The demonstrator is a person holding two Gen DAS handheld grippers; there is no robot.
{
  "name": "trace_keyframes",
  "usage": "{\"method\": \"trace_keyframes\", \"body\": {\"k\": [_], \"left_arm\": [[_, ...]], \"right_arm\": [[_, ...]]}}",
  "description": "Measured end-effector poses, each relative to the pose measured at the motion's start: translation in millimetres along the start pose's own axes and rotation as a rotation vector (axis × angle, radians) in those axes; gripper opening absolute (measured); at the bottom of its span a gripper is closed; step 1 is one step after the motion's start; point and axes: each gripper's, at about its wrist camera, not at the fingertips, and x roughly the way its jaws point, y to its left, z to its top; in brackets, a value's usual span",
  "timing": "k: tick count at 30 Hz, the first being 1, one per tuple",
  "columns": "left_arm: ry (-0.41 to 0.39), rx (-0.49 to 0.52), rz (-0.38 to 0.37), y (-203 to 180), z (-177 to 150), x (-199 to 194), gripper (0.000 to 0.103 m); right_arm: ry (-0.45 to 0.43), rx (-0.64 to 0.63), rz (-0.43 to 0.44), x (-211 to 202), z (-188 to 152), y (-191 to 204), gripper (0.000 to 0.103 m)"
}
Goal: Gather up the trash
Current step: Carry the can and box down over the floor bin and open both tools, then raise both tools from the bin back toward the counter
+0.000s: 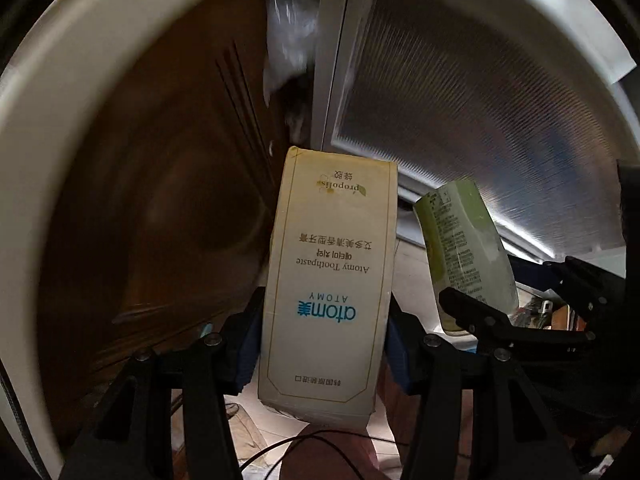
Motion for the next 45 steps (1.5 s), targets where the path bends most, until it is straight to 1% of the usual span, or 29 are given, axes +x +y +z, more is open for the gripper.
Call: {"method": "trace_keyframes", "body": {"k": [3, 6, 7, 11, 13, 15, 18, 21, 22, 23, 25, 31, 35, 41, 45], "left_arm": [[-0.004, -0.007, -0.002, -1, 9, 39, 0.052], [0.002, -0.024, -0.033, -1, 15, 82, 0.052], [0.003, -0.030, -0.034, 4, 11, 96, 0.053], [0.022, -0.055, -0.016, 12, 25, 150, 0.053], [0.033, -0.063, -0.018, 25, 12, 170, 0.053], [0.046, -0.063, -0.025, 30, 18, 190, 0.053], [0.054, -0.045, -0.010, 33, 22, 210, 0.055], [0.067, -0.043, -0.011, 39, 25, 223, 0.067], [0.065, -0.044, -0.003, 41, 25, 224, 0.078], [0.061, -0.042, 0.004, 42, 25, 225, 0.084], [0.053, -0.038, 0.014, 43, 23, 222, 0.085], [0.039, -0.032, 0.032, 45, 9, 205, 0.086], [0.030, -0.029, 0.039, 42, 9, 199, 0.089], [0.025, -0.036, 0.039, 36, 2, 171, 0.089], [0.024, -0.040, 0.030, 32, -3, 144, 0.090]], "right_arm": [[-0.018, 0.024, 0.004, 38, 3, -14, 0.065], [-0.048, 0.005, 0.003, 72, 6, -21, 0.065], [-0.051, 0.003, 0.008, 86, 9, -24, 0.065], [-0.056, 0.018, 0.035, 135, 15, -36, 0.065], [-0.051, 0.007, 0.038, 159, 18, -39, 0.065], [-0.045, -0.014, 0.044, 181, 20, -38, 0.065], [-0.053, -0.035, 0.057, 209, 25, -39, 0.066], [-0.057, -0.045, 0.085, 227, 28, -39, 0.066], [-0.067, -0.057, 0.080, 232, 30, -38, 0.067], [-0.085, -0.070, 0.073, 233, 31, -37, 0.071], [-0.112, -0.093, 0.064, 231, 29, -35, 0.076], [-0.108, -0.077, 0.058, 225, 25, -34, 0.076], [-0.094, -0.045, 0.048, 214, 24, -35, 0.076], [-0.051, 0.001, 0.050, 188, 24, -39, 0.076], [-0.063, -0.007, 0.049, 158, 17, -37, 0.076]]}}
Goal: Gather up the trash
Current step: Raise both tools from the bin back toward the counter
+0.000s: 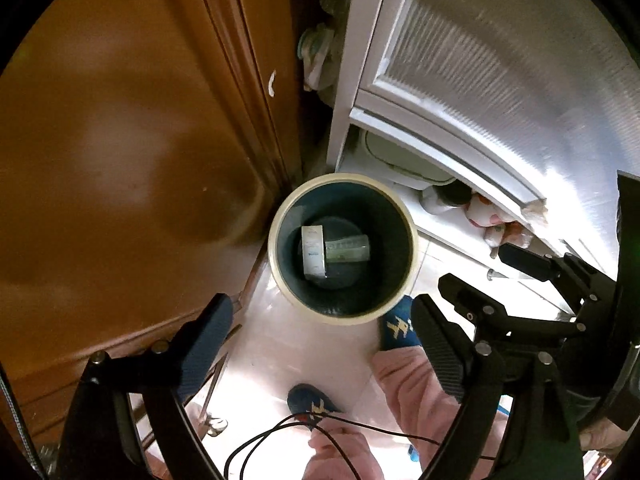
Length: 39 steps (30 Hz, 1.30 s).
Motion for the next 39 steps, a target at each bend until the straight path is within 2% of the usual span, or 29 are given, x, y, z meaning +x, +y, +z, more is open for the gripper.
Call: {"method": "trace_keyframes", "body": {"k": [4, 10, 12, 14, 16, 20, 26, 31, 35, 39], "left_arm": [[-0.008, 0.008, -0.008, -4, -5, -32, 0.099], [-0.024, 0.025, -0.036, -12, -16, -86, 0.099], [-0.032, 0.029, -0.050, -15, -22, -103, 0.100], [-0.042, 0.028, -0.061, -15, -26, -120, 0.100], [-0.052, 0.026, -0.081, -15, -30, -139, 0.100], [-0.094, 0.042, -0.090, -14, -34, -174, 0.100], [-0.210, 0.044, -0.115, -10, -31, -231, 0.100], [-0.345, 0.031, -0.154, -6, -21, -287, 0.100], [-0.463, 0.035, -0.137, -6, -13, -326, 0.100], [-0.519, 0.045, -0.127, -9, -2, -358, 0.100]], "right_arm": [[0.002, 0.007, -0.001, -32, -4, 4, 0.076], [-0.033, -0.002, 0.013, -85, -8, 15, 0.077], [-0.057, -0.034, 0.012, -107, -9, 21, 0.080], [-0.064, -0.068, -0.008, -124, -10, 25, 0.091], [-0.059, -0.094, -0.013, -140, -11, 27, 0.096], [-0.078, -0.130, -0.029, -177, -14, 30, 0.096], [-0.162, -0.231, -0.067, -243, -14, 48, 0.096], [-0.265, -0.306, -0.090, -299, -7, 66, 0.096], [-0.337, -0.363, -0.114, -338, 6, 80, 0.096], [-0.409, -0.406, -0.138, -373, 19, 92, 0.096]]}}
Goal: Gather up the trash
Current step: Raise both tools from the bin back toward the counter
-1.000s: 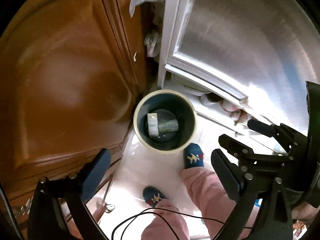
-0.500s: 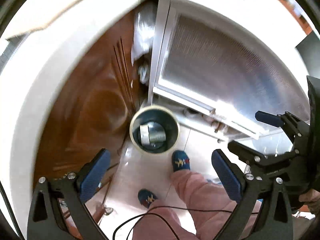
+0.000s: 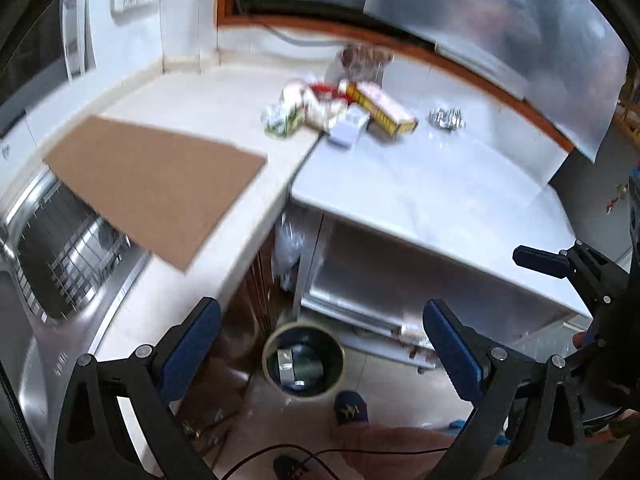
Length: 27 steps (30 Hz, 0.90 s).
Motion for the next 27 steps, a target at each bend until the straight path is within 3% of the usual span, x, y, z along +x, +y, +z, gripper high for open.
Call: {"method": "trace_keyframes", "body": {"k": [6, 14, 27], "left_arm": [[-0.066, 0.022, -0.003, -10, 35, -12, 0.100], [-0.128, -0.020, 0.027, -19, 92, -4, 0.100], [-0.095, -0.059, 0.074, -20, 149, 49, 0.099]], "right_arm": [[-0.097, 0.031, -0.027, -23, 37, -21, 0.094], [-0.043, 0.123, 0.043, 0, 76, -69, 0.073], [-0.043, 0.112, 0.063, 53, 138, -133, 0.073]]}}
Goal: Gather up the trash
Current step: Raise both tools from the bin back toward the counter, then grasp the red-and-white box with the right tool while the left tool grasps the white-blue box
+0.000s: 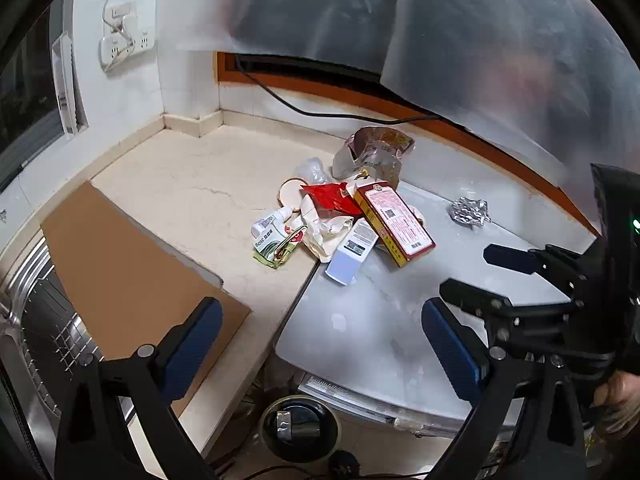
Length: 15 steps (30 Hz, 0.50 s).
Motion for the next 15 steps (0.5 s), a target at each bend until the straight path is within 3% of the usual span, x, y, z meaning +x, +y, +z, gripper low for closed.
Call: {"method": "trace_keyframes", "body": {"k": [15], "left_arm": [[0.120, -0.030, 0.001, 3, 4, 57, 0.090]], "right_arm": [[0.107, 0.021, -0.013, 88, 42, -46, 0.073]]}}
